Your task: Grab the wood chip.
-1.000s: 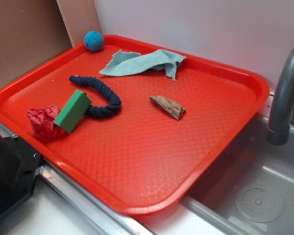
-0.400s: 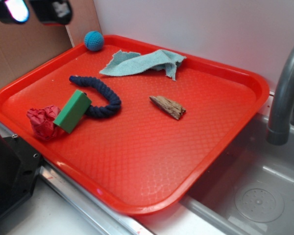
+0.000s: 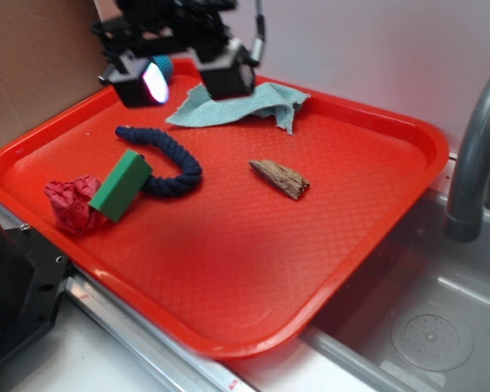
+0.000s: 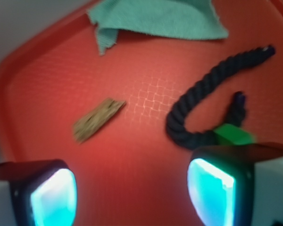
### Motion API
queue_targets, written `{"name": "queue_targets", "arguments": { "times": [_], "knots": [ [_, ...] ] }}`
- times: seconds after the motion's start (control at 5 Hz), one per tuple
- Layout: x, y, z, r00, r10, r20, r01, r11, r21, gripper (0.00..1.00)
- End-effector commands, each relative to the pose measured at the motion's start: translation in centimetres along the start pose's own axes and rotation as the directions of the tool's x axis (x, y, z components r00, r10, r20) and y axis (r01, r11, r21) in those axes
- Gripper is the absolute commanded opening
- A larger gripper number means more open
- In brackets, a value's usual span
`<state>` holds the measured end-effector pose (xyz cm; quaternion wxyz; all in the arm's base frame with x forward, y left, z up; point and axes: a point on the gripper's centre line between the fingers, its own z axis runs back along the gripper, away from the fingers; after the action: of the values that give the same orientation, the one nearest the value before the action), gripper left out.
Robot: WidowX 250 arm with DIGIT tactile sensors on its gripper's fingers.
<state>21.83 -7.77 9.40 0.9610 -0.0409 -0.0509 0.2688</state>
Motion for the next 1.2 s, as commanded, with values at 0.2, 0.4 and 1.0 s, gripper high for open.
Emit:
{"name": "queue_targets", "arguments": {
  "times": [0.2, 0.4, 1.0],
  "knots": [
    [2.1, -1.4, -2.1, 0.971, 0.237, -0.037, -0.234, 0.97, 0.074, 1.0],
    [2.1, -1.4, -2.1, 0.971, 0.237, -0.037, -0.234, 0.97, 0.074, 1.0],
    [3.4, -4.2, -7.1, 0.988, 0.156, 0.011, -0.156, 0.988, -0.016, 1.0]
  ]
}}
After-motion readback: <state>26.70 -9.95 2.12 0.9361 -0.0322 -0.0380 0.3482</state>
